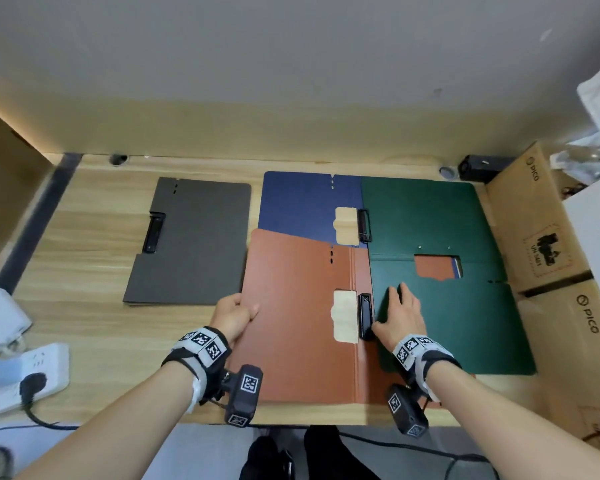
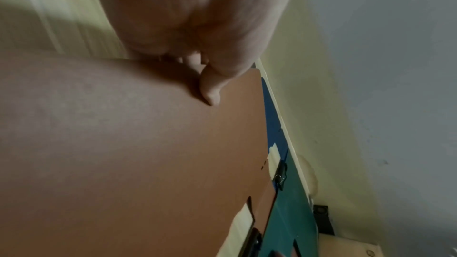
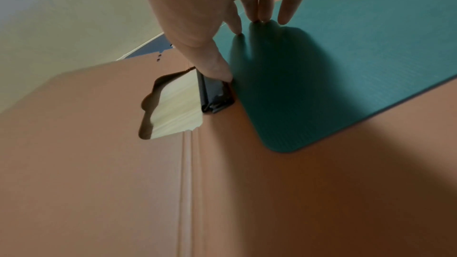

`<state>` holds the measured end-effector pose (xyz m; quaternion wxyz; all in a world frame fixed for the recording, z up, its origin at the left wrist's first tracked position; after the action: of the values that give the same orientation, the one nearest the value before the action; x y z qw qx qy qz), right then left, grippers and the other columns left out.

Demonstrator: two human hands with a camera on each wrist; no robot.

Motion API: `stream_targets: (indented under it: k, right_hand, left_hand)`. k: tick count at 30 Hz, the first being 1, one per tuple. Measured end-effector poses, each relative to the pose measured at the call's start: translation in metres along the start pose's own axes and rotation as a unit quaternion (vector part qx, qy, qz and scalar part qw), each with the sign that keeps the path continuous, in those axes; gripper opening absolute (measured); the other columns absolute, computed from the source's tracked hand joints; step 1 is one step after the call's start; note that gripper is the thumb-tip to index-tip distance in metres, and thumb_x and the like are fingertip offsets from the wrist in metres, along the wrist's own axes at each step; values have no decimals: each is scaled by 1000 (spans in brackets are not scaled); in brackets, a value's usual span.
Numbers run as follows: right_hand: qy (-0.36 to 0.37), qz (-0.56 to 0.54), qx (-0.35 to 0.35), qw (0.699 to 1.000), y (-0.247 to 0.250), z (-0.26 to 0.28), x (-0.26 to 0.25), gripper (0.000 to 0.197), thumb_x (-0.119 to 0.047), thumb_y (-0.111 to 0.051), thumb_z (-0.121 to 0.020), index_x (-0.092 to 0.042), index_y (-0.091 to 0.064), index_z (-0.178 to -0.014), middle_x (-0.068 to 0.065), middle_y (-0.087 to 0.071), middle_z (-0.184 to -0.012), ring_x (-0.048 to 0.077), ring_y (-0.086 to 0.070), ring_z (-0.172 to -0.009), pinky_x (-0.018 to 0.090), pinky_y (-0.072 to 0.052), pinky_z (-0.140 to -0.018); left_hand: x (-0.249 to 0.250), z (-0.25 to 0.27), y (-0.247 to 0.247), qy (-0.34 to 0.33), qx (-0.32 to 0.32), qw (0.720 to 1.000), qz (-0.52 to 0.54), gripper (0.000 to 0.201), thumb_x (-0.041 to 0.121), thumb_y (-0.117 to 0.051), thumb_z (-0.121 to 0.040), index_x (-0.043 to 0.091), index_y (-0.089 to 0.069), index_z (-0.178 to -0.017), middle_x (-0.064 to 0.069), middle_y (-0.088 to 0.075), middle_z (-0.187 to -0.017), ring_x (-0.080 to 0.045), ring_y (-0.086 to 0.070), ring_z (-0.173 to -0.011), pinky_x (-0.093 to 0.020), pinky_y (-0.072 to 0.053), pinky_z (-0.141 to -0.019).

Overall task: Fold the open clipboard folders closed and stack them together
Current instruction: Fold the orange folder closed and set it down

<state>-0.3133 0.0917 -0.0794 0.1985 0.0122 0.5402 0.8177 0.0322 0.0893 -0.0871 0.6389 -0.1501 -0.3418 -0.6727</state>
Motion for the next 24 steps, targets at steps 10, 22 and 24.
stream_targets:
  k: [10,22,24]
  right_hand:
    - [4,34,-1,999,-1,8,-7,81,-28,-66,-81,-9,-25,-147,14,-13,-160,33,-17,-145,41,-32,-113]
    - [175,74,-88,978,-41,26,-106,83,-30,-56,-85,-19,-13,-155,4,-2,-164,24,-4,-151,36,-13,-123]
    - [170,72,-103,977,-40,23,-114,83,-32,-56,-87,-18,-11,-155,5,0,-165,26,-2,-151,36,-10,-123]
  left_hand:
    - [46,24,89,-60,110,992,-20,63,10,-60,-94,-2,-31,-148,-17,-37,-154,-31,-36,-141,-38,-27,-114]
    - [66,47,157,-83,100,991,-24,40,3,-54,-95,2,-49,-135,-15,-56,-136,-34,-55,-123,-48,-42,-108]
    - [72,58,159,-89,67,993,-35,27,1,-50,-96,5,-59,-121,-17,-66,-121,-33,-63,-107,-45,-52,-95]
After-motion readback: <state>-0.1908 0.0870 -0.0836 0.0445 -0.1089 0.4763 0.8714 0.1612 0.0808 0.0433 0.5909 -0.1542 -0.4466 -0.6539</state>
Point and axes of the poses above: each hand's wrist, its own z-axis away from the middle knuckle, its own y-axis out of the back of the hand, x = y × z, the point moved 6 cm from there along -z, towards the middle knuckle
